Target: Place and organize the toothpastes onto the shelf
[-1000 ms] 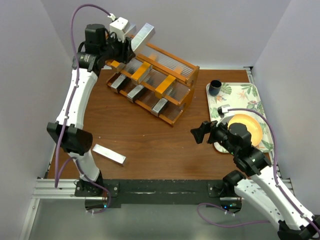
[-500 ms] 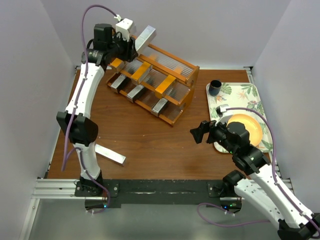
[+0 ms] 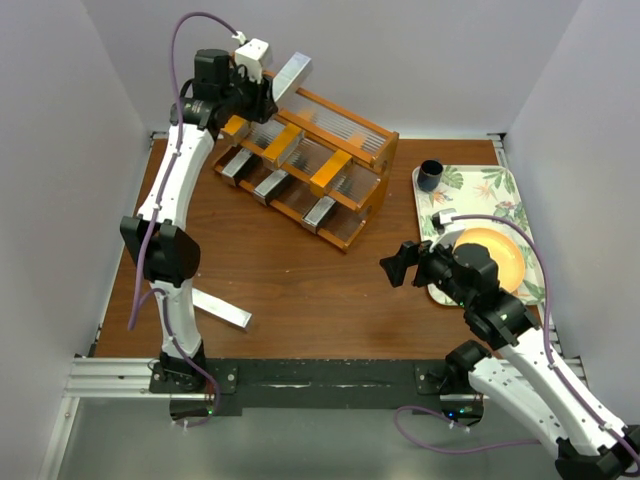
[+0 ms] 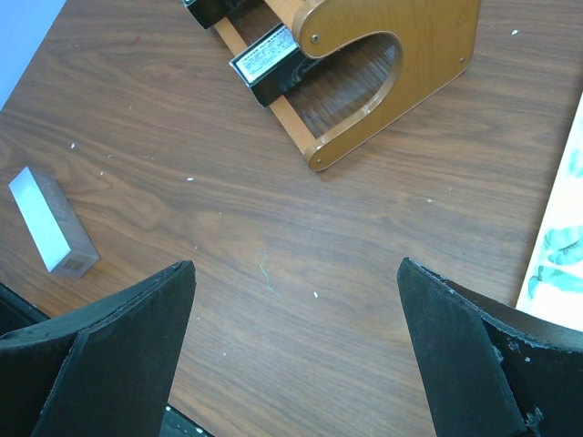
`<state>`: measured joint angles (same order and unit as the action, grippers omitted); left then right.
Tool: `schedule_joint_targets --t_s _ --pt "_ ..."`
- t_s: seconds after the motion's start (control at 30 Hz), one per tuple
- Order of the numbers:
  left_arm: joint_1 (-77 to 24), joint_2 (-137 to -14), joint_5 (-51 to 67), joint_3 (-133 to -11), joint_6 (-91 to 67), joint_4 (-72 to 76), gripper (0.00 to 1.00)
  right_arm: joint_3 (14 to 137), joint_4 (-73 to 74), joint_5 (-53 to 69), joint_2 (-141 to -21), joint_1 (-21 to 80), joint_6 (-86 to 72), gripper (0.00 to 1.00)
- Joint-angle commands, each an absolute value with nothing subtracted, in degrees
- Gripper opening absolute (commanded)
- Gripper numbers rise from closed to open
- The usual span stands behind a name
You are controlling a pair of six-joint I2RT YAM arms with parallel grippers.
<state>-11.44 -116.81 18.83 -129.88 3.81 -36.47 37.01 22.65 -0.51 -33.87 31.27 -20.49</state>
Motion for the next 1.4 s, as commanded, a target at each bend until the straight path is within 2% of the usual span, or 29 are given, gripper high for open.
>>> schedule_joint_targets --t_s 0.0,0.9,1.13,1.37 --pt "-11.87 -116.37 18.81 -133.07 3.08 -30.85 0.26 36.83 20.83 -0.97 -34.19 31.29 -19.78 0.97" --pt "-12.39 -115.75 17.93 -132.19 2.99 -30.23 0.52 36.74 21.01 -1.05 -33.75 31.29 -19.86 0.97" --pt "-12.39 -114.61 18.72 -131.13 3.08 -30.32 0.55 36.65 21.0 -0.97 -33.75 31.29 -19.86 0.97" --pt "-12.39 -112.94 18.98 -129.38 3.08 -30.06 0.5 36.65 20.92 -0.88 -33.66 31.29 -19.78 0.97"
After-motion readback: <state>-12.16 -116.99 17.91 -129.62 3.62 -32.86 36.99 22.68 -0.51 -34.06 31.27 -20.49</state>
